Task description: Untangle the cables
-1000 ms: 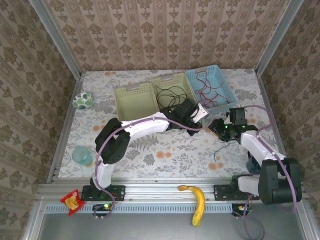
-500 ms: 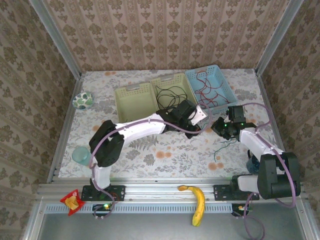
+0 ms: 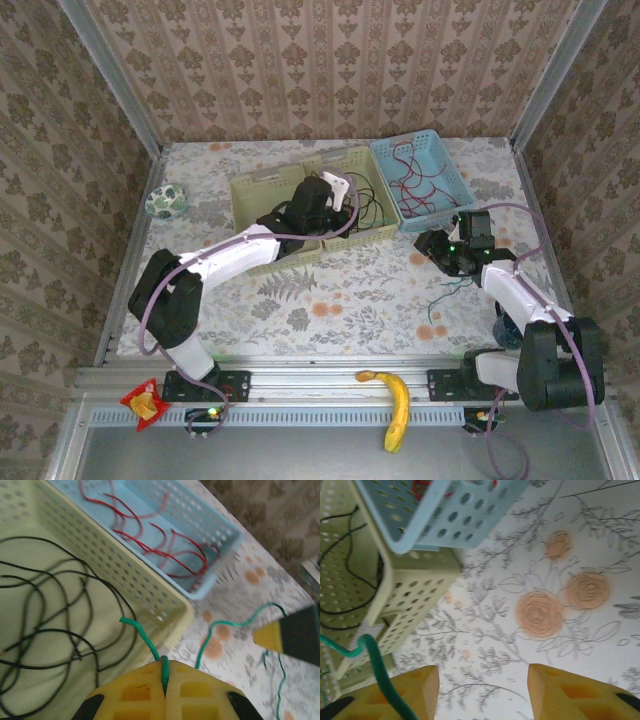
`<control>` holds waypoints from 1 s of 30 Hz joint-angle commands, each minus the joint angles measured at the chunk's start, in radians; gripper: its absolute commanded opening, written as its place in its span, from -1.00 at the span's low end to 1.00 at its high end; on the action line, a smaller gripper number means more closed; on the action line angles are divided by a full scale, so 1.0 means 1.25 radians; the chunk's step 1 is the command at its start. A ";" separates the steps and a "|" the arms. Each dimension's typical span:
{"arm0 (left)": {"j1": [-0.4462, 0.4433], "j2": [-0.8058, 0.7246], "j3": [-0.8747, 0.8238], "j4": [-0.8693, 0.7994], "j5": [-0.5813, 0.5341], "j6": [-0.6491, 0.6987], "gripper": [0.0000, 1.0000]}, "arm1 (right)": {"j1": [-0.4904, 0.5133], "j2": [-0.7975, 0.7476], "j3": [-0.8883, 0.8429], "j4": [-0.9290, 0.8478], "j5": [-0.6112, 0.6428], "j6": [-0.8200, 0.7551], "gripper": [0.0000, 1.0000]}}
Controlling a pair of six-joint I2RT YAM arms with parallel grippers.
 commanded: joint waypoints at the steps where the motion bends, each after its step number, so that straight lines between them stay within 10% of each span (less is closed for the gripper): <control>1: 0.025 -0.041 -0.026 0.064 -0.099 -0.065 -1.00 | 0.008 -0.050 -0.019 0.007 -0.023 -0.013 0.06; 15: 0.166 -0.210 -0.191 0.123 -0.178 -0.129 -1.00 | 0.010 -0.163 -0.073 0.031 0.002 -0.018 0.18; 28: 0.250 -0.211 -0.243 -0.045 -0.353 -0.231 -1.00 | 0.004 -0.078 0.007 -0.319 0.330 0.032 0.18; 30: 0.251 -0.200 -0.241 -0.055 -0.359 -0.229 -0.42 | 0.002 -0.088 -0.001 -0.331 0.357 0.041 0.21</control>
